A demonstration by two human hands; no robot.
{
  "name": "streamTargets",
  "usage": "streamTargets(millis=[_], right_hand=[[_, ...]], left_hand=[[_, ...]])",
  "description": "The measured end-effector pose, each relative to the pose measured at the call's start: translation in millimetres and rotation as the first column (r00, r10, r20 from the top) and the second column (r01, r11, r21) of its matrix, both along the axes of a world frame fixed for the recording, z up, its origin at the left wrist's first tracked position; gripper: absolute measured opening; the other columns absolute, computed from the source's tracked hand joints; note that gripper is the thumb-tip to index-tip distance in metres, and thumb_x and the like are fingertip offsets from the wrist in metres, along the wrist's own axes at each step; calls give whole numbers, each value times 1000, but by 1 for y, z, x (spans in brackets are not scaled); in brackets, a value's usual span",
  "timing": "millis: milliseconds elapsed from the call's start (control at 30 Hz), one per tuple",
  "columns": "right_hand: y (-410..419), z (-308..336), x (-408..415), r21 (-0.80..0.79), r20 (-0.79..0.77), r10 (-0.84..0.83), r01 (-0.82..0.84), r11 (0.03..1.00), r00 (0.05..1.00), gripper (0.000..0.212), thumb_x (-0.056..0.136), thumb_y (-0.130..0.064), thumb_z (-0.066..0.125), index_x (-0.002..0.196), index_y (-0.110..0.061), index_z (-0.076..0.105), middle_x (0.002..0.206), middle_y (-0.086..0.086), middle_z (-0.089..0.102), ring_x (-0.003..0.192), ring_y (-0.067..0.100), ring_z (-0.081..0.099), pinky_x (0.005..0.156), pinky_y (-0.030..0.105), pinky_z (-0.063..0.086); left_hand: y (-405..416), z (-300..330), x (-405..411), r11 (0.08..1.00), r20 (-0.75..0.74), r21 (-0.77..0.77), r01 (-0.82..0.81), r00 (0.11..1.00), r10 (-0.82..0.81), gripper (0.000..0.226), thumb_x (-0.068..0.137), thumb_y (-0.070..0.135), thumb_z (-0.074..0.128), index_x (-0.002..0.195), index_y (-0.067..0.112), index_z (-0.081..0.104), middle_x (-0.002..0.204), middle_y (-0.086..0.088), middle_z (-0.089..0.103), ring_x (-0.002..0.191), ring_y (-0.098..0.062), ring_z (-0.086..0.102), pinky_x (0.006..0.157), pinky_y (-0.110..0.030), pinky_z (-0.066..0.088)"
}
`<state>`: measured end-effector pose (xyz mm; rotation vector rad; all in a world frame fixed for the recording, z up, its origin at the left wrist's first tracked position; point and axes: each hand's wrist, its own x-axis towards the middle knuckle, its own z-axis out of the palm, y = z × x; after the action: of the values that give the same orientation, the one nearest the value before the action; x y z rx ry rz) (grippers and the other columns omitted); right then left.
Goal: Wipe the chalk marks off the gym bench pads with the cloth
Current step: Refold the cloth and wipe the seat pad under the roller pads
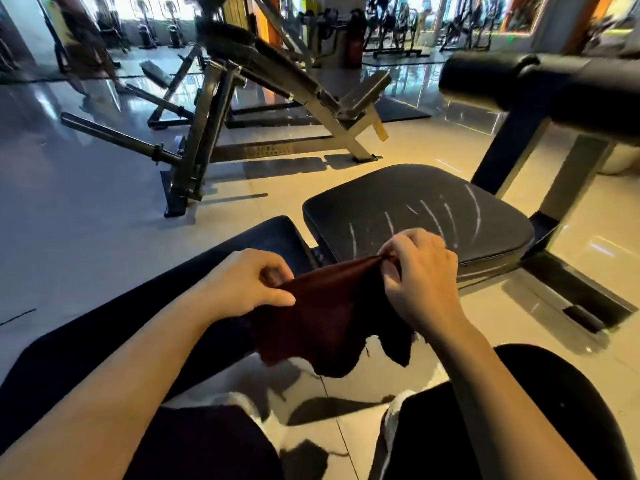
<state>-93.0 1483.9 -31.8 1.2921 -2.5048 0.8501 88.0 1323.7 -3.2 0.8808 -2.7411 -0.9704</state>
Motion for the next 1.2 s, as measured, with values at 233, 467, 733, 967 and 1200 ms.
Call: streamTargets(millis=[233, 467, 733, 967, 1200], right_hand=[[12, 12, -31, 261, 116, 61, -90, 961, 991, 11, 96, -17, 56, 102, -20, 64, 101, -1, 60, 96, 17, 55, 84, 33, 48], [21, 68, -100, 358, 120, 106, -143, 923, 987, 17, 93, -10, 60, 101, -23, 69, 91, -17, 59, 95, 9, 57, 77, 18, 44], [-52, -32, -98, 427, -26, 332, -290, 857, 943, 54, 97, -50, 28, 142, -27, 47, 150, 3, 42, 140, 28, 33, 114, 52, 25], [-108, -57, -122, 599, 111, 379, -366, 712, 919, 61, 96, -66, 18, 153, -45, 4, 163, -12, -5, 149, 13, -13, 114, 59, -16], [-112, -51, -239, 621, 49, 28, -53, 782, 998, 65, 93, -70, 19, 152, -46, 9, 163, -12, -2, 150, 12, -4, 116, 57, -9]], left_hand=[[-27, 1, -42, 976, -9, -217, 11, 1000, -13, 8, 87, 38, 67, 85, 34, 60, 84, 12, 59, 82, -7, 56, 80, -32, 48], [-29, 14, -103, 985, -186, -173, 14, 981, -47, 6, 89, 30, 67, 86, 30, 62, 85, 9, 60, 80, -7, 54, 69, -23, 42], [-49, -37, -162, 975, -152, -140, -174, 976, 153, 49, 91, 29, 64, 137, 24, 48, 129, -6, 52, 118, -25, 53, 98, -37, 44], [-54, -46, -165, 927, -103, -301, -223, 974, 201, 43, 96, 38, 49, 138, 32, 45, 135, 3, 48, 119, -19, 49, 93, -41, 47], [-43, -67, -176, 945, -27, -296, -141, 990, 139, 50, 98, 43, 39, 146, 31, 34, 144, 6, 41, 132, -18, 40, 105, -41, 40]])
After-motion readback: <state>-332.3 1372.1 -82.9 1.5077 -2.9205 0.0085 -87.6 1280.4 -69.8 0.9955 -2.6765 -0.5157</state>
